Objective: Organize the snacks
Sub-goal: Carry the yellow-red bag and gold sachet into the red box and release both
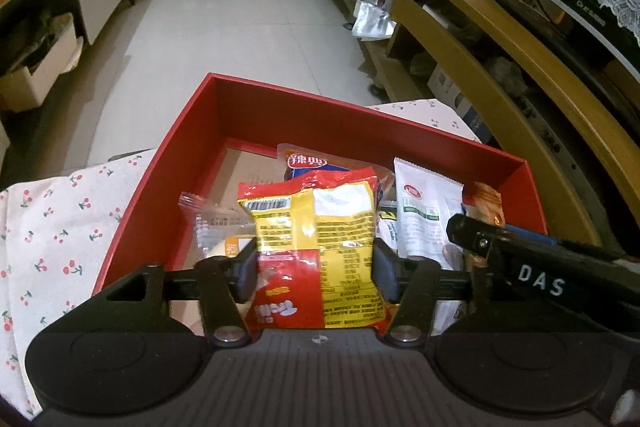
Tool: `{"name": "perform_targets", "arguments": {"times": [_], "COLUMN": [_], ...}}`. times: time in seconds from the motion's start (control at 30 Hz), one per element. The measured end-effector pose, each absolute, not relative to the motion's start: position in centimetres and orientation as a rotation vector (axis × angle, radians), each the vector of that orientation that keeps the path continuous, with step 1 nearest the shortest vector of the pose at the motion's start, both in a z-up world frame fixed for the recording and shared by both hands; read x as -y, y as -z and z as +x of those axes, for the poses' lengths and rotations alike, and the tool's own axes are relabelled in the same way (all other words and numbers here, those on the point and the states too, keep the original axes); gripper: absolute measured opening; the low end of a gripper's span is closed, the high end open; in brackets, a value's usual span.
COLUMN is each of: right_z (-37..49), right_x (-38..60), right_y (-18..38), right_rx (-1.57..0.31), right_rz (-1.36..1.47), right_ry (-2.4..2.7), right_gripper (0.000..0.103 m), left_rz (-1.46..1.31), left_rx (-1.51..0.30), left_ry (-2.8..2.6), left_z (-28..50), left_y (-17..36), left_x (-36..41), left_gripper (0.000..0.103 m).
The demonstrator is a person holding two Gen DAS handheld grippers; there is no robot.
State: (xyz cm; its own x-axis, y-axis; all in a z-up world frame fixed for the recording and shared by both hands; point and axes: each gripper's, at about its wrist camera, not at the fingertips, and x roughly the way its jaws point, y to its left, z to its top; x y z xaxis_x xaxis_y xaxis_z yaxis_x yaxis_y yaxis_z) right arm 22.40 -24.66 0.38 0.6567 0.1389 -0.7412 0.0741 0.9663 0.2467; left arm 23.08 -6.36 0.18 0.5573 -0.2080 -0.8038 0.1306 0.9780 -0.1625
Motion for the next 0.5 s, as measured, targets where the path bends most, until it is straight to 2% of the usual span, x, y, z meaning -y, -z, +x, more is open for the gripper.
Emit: {"name": "perform_targets", "arguments": {"times": [0.23, 0.33, 0.5], "right_z": [22.3, 22.2, 22.0], "right_x": [25.3, 25.4, 25.5], "right_y": [-0.4, -0.8, -1.3], "right_rx": [-0.859, -0.845, -0.837], "right_rz": [0.276, 0.285, 0.293], "right_ry": [-0.015, -0.018, -0.026], "right_gripper": [0.08, 0.081, 0.081], "left_rz": [-0.098, -0.106, -0.113], "left_rx": [-0.941, -0.93, -0.923], "left_ry": [0.194, 0.192, 0.199], "left_z": [23.0, 22.8, 22.4], "left_y": [-0.8, -1.2, -2.0], "left_x": [6.1, 5.8, 5.6], "left_gripper": [0.076, 0.08, 0.081]}}
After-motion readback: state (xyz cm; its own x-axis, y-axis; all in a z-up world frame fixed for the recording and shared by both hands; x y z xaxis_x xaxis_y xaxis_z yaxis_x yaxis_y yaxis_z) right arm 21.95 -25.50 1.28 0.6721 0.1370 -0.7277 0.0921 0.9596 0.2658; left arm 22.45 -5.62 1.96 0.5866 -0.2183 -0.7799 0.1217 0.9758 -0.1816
